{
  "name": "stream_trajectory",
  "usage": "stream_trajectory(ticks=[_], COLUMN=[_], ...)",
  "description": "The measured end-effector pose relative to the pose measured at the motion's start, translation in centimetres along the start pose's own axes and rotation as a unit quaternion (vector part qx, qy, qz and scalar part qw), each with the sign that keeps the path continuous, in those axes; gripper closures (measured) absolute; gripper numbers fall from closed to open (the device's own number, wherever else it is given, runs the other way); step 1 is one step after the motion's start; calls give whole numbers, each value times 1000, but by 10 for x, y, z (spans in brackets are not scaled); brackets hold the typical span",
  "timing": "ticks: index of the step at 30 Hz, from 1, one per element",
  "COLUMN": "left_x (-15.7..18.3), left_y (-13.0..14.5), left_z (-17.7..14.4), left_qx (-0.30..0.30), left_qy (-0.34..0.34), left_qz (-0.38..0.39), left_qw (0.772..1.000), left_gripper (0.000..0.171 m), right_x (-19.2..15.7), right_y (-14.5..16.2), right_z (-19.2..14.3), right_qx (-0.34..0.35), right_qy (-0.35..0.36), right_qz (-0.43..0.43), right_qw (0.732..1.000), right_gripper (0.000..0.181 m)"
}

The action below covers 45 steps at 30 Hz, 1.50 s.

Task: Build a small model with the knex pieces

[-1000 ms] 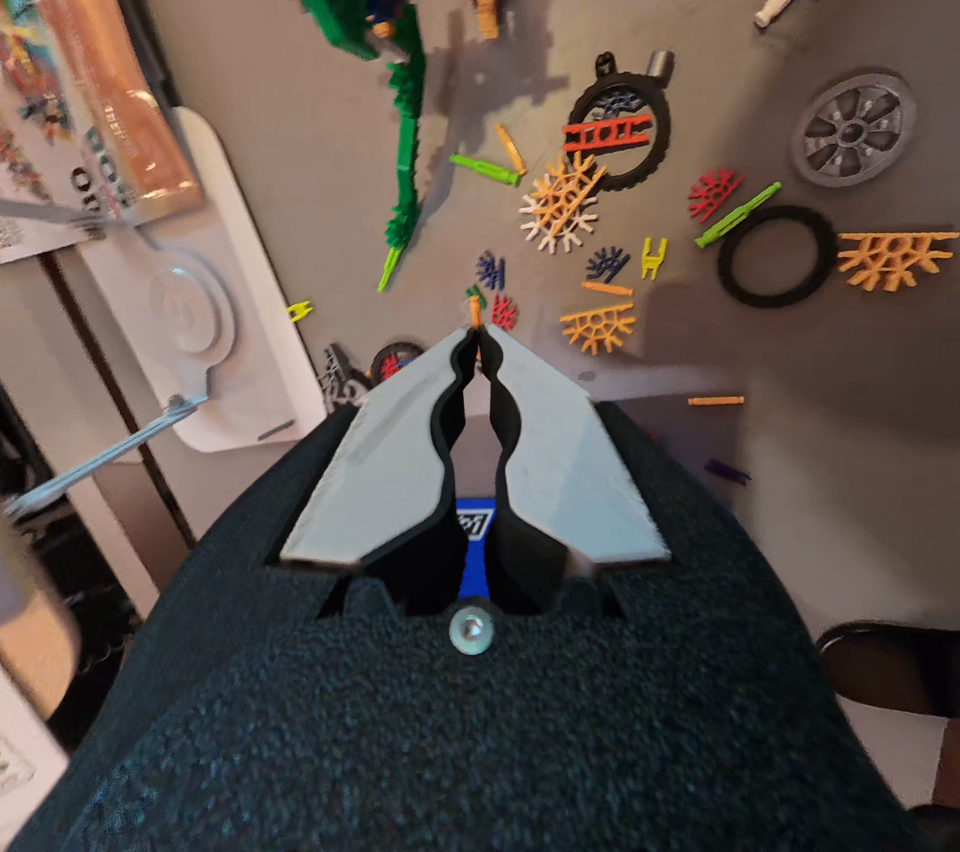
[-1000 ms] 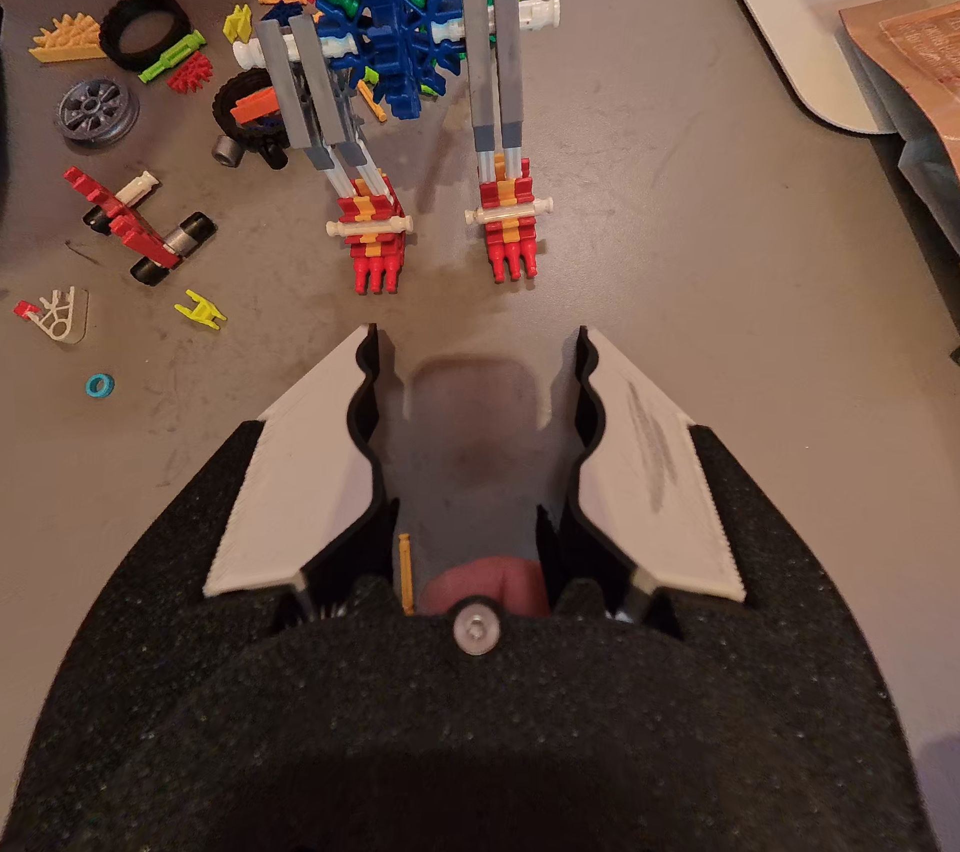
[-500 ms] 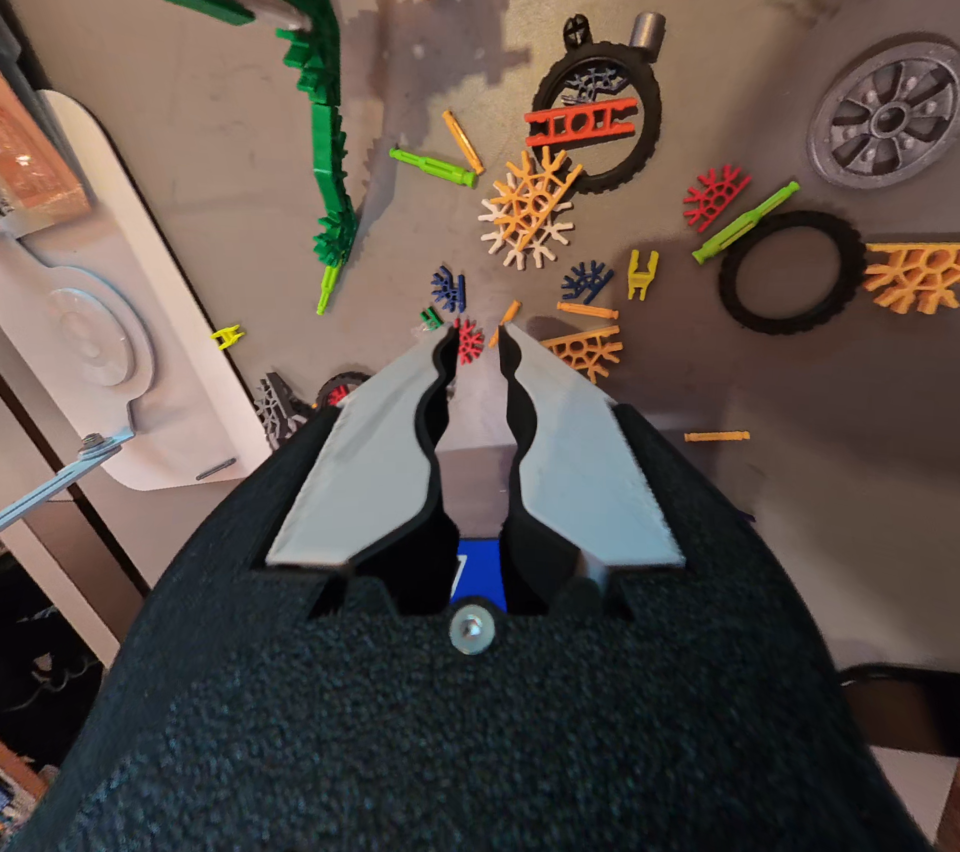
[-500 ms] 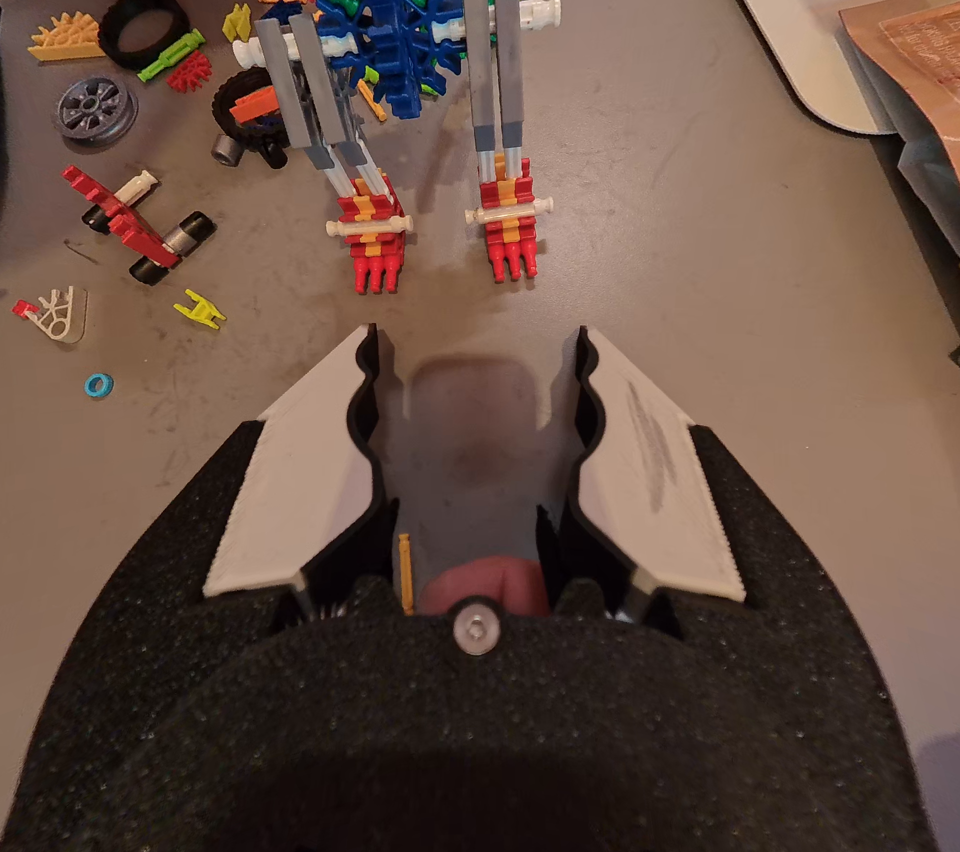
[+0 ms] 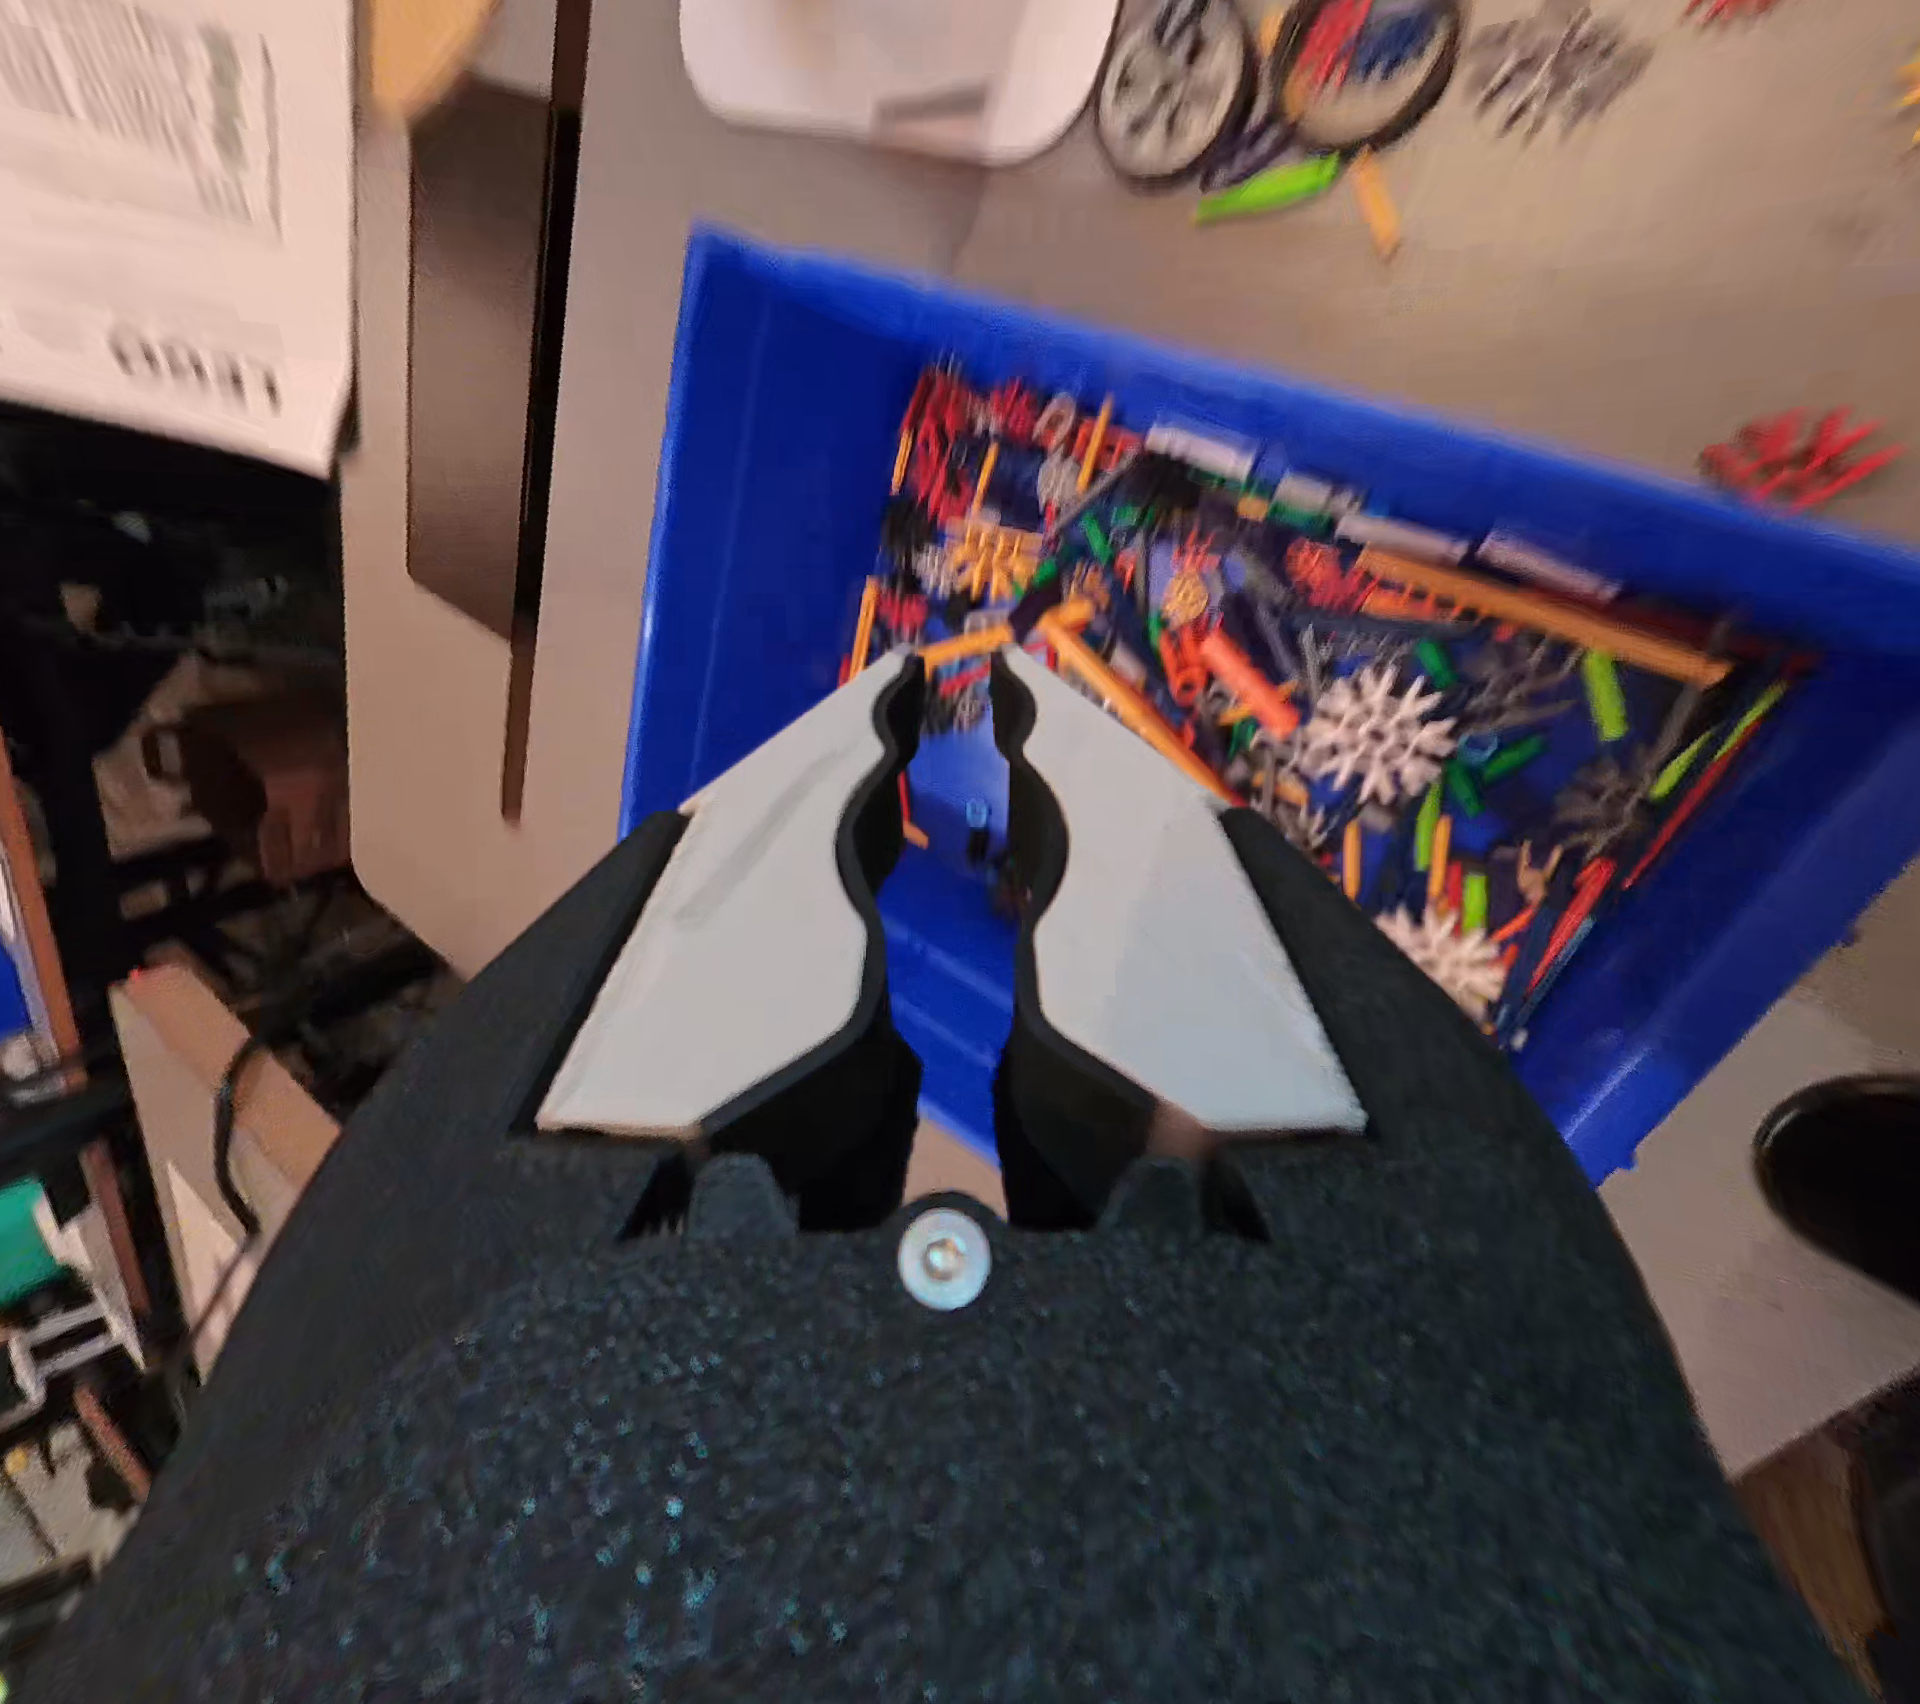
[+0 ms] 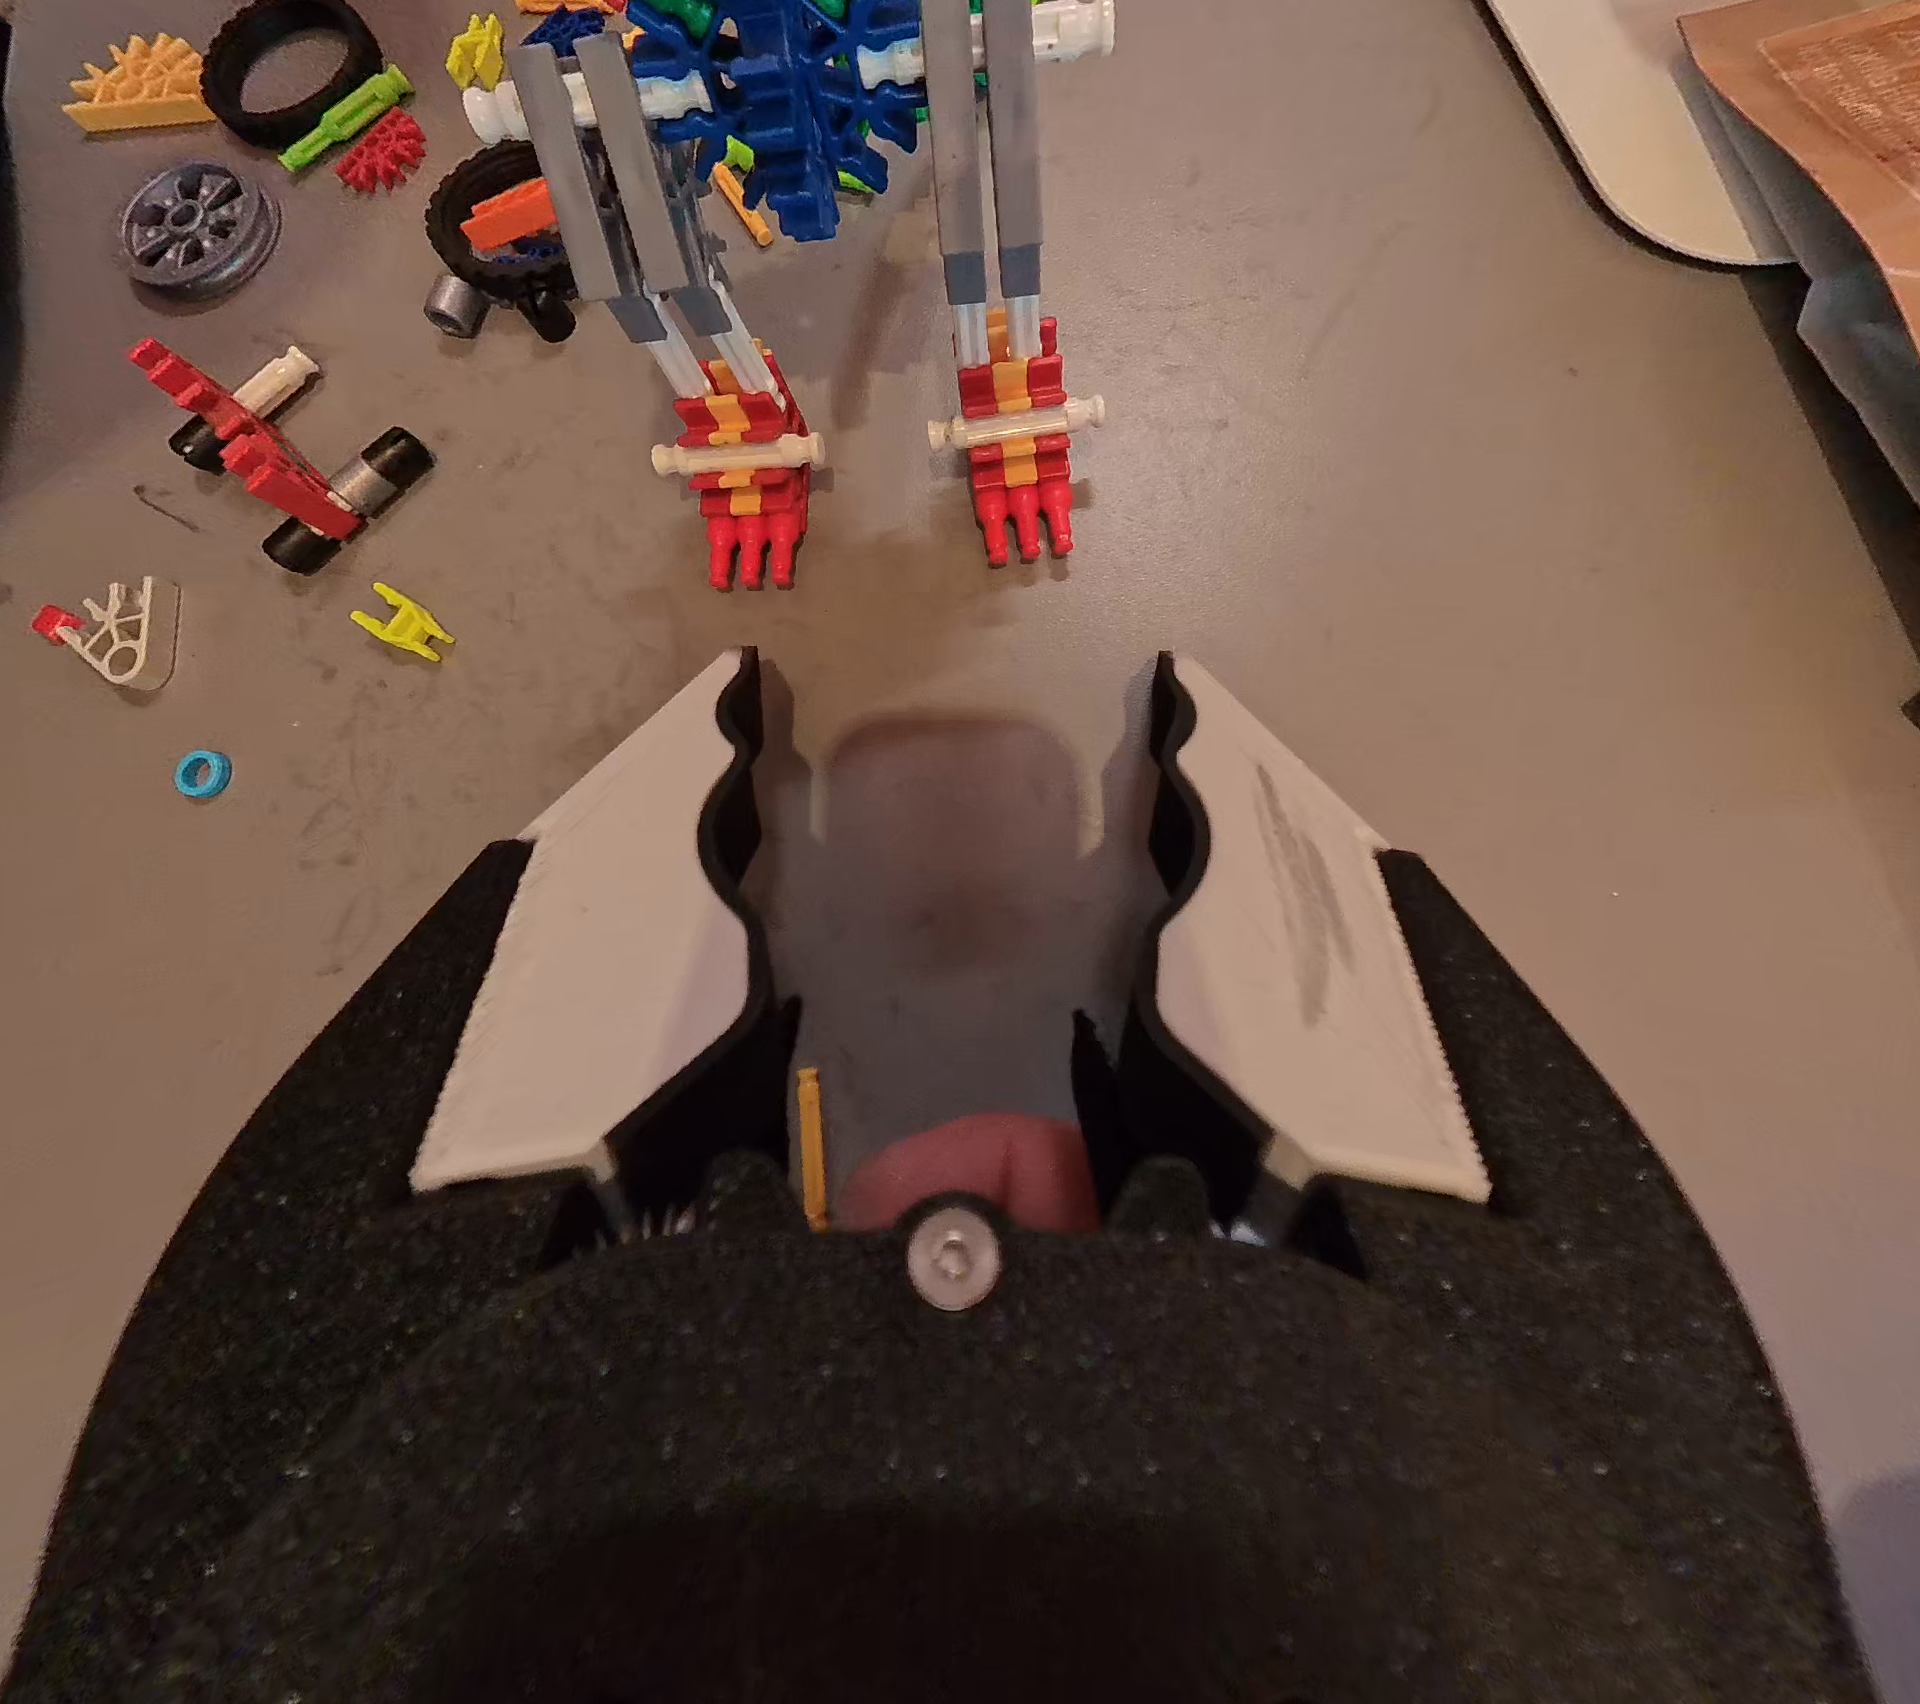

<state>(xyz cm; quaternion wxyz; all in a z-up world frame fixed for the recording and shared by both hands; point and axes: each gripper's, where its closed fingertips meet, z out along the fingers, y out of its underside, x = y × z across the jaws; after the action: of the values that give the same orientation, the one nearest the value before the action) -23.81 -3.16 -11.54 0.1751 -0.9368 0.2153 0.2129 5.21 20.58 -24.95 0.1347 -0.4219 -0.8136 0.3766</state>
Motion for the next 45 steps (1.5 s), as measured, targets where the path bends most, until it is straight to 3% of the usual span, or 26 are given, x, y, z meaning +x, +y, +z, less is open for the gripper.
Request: stream_trajectory(ticks=[4, 8, 22, 36, 45], left_x=[-8, -2, -4, 4, 13], left_y=[54, 76, 89, 69, 75], left_z=[18, 36, 76, 107, 128], left_qx=[-60, -89, -127, -100, -113], left_qy=[7, 29, 52, 65, 87], left_qz=[-25, -26, -9, 39, 44], left_qw=[998, 995, 990, 992, 989], left_gripper=[161, 162, 162, 160, 162], right_x=[0, 1, 1, 1, 1], right_y=[0, 0, 0, 0, 0], right_z=[0, 0, 0, 0, 0], right_qx=[0, 1, 2, 2, 2], right_qy=[0, -1, -2, -2, -3], right_qz=[1, 4, 5, 5, 6], right_qw=[1000, 1000, 1000, 1000, 1000], right_gripper=[106, 107, 107, 107, 107])
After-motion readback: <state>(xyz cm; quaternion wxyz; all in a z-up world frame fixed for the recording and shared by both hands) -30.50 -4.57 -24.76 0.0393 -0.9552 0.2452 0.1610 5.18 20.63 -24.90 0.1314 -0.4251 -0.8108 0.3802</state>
